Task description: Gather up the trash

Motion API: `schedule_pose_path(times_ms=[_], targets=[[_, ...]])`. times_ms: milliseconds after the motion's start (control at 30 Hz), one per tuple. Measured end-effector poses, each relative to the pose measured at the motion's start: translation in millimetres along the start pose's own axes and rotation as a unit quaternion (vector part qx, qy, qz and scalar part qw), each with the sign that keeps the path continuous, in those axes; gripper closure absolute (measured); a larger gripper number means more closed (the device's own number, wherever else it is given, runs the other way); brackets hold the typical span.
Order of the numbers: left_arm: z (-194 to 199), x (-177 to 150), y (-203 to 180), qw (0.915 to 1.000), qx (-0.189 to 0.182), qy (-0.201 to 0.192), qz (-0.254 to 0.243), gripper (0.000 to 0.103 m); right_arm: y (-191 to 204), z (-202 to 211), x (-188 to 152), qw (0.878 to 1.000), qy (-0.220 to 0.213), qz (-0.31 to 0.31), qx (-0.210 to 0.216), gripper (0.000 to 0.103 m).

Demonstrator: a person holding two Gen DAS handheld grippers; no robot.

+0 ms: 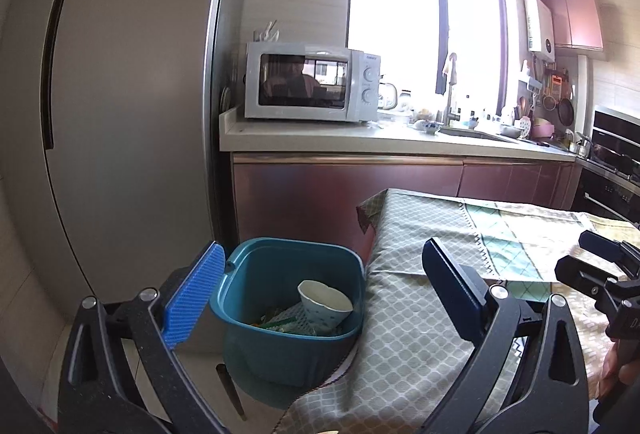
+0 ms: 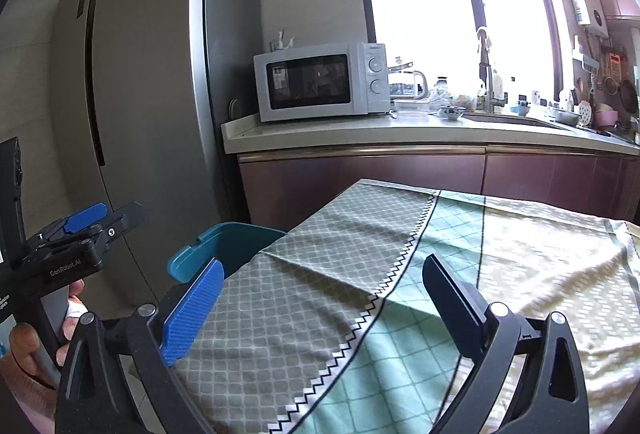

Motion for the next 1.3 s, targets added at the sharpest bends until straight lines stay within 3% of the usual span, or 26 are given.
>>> schedule_pose_path(times_ms=[433,767,1300], targets=[[26,1,-51,0.9995,-0.028,-0.010,-0.007,0.006,-57,48,-6,0.996,-0.036,-0.015,-0.079,0.007],[24,3,-77,0.9991,-0.037,-0.017,-0.014,0.006,-76,73,-9,0.993,-0.052,-0.013,-0.106,0.007],[23,6,-85,0.9989,-0.040,-0.023,-0.012,0.006,-88,90,-10,0.990,-0.065,-0.018,-0.122,0.007]])
Point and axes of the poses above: each gripper's, at about its wrist camera, not at the fingertips, and z roughly against the way its jaws point, y to its left, x to its top, the point moved 8 cm from there along -z, roughly the way its jaws point, and after that the axes turned 7 degrees about -y, right-handed, at the moved point
